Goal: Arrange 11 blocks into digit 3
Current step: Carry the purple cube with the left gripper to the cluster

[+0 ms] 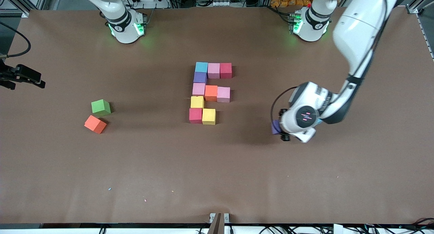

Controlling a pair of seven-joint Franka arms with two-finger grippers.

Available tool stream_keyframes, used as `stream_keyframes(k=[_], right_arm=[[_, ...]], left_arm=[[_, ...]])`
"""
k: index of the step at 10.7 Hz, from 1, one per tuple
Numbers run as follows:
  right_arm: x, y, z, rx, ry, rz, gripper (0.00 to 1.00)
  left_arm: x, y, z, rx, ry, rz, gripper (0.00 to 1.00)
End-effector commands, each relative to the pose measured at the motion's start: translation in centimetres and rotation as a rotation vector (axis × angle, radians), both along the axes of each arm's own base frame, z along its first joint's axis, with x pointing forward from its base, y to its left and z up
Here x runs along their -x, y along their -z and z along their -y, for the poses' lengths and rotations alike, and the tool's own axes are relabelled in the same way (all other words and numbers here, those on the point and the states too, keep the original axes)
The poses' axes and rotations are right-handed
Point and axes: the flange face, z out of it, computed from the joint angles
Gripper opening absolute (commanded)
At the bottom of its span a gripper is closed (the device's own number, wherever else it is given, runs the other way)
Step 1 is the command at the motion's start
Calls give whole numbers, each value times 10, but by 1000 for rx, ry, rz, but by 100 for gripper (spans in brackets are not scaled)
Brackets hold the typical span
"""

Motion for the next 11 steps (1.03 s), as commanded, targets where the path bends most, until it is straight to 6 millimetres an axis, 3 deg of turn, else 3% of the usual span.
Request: stream_keyframes(k=[1, 5, 11], right_arm=[[2, -5, 7, 13, 25, 5, 100], [3, -5, 6, 13, 22, 2, 100], [2, -4, 4, 12, 19, -3, 100]], left_arm=[[-1, 0, 41, -16, 87, 47, 41], [18, -6, 112, 16, 212, 84, 41], [57, 2, 185, -9, 226, 126, 41]])
